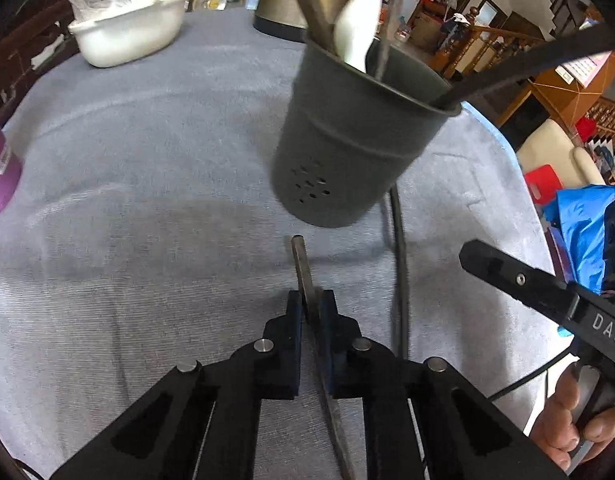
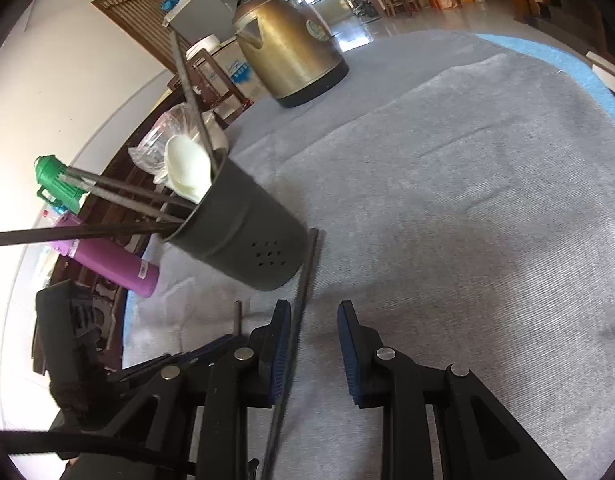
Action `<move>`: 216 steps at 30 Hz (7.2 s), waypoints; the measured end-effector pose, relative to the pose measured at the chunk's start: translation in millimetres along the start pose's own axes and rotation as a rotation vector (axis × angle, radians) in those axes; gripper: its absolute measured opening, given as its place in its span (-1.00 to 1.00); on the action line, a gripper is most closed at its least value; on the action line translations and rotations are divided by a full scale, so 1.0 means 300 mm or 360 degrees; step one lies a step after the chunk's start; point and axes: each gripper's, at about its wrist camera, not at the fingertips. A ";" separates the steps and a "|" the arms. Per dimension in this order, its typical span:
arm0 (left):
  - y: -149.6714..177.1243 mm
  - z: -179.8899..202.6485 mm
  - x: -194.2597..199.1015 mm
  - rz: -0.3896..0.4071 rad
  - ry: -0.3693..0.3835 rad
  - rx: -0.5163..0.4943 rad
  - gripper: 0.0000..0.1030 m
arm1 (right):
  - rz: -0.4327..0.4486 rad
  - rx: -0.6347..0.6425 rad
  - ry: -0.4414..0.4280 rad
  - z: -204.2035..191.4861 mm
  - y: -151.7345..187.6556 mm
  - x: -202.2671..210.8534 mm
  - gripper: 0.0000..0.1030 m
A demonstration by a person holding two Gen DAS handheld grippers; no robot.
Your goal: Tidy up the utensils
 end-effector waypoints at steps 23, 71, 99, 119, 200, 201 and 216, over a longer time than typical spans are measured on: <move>0.082 -0.112 0.050 -0.0026 0.0002 0.0180 -0.87 | -0.0164 0.0275 0.0300 -0.102 0.152 -0.123 -0.81; -0.019 -0.209 0.243 0.0191 0.0009 0.0166 -0.87 | 0.0004 0.0209 0.0203 -0.162 0.006 0.086 -0.86; 0.021 -0.211 0.095 -0.0092 0.0002 0.0207 -0.07 | 0.0148 0.0028 -0.0087 -0.086 0.012 0.189 -0.86; -0.031 -0.127 0.298 0.0239 -0.0360 0.0022 -0.90 | 0.0292 0.0138 -0.0153 -0.165 0.016 0.255 -0.86; -0.318 -0.093 0.605 0.0973 -0.0149 -0.0047 -0.77 | 0.0861 0.0554 -0.0125 -0.517 -0.255 0.263 -0.84; -0.318 -0.093 0.622 0.0992 -0.0158 -0.0051 -0.58 | 0.0817 0.0514 -0.0153 -0.501 -0.262 0.273 -0.81; -0.213 -0.065 0.869 0.1163 -0.0406 -0.0058 0.65 | 0.1144 0.0446 -0.0635 -0.509 -0.157 0.754 0.53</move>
Point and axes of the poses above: each gripper's, at about its wrist camera, not at the fingertips, and x roughly against the way its jaws point, z to its right, y to its underside, and after that the axes turned 12 degrees about -x, right-handed
